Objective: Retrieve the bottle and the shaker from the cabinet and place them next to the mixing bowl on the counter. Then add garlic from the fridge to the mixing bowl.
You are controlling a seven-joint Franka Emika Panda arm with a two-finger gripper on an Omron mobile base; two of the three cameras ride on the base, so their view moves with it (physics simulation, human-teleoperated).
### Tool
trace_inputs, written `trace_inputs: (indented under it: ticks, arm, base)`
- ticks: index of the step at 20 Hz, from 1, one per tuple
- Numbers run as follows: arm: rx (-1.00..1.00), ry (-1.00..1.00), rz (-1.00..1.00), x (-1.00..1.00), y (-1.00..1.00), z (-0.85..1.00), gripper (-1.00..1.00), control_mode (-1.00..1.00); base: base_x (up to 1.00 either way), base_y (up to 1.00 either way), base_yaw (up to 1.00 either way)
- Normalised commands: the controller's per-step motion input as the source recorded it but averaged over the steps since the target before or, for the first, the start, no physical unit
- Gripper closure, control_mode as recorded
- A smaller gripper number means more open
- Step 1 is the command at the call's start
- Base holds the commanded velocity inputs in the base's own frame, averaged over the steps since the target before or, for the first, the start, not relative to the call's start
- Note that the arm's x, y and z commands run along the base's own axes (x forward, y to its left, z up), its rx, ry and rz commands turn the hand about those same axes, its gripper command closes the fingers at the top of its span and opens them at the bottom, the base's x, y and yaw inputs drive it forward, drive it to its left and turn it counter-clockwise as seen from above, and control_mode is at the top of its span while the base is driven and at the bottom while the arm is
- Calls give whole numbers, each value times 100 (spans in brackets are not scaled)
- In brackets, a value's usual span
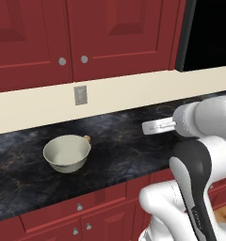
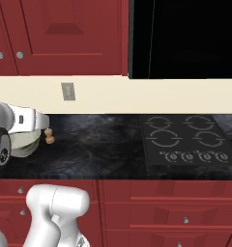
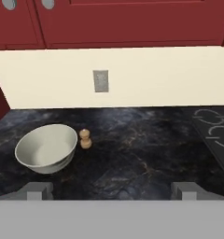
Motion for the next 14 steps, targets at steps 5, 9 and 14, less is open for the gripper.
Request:
trace_inputs:
  ticks: [5,9,14]
  arm:
    - [0,0,0,-6,-1,19,-100,-100]
    - [0,0,0,0,0,0,-100,-100]
    - [0,0,-2,-17,-2,0,-100,-100]
  base:
    - [0,0,0]
    - [0,0,0]
    - [0,0,0]
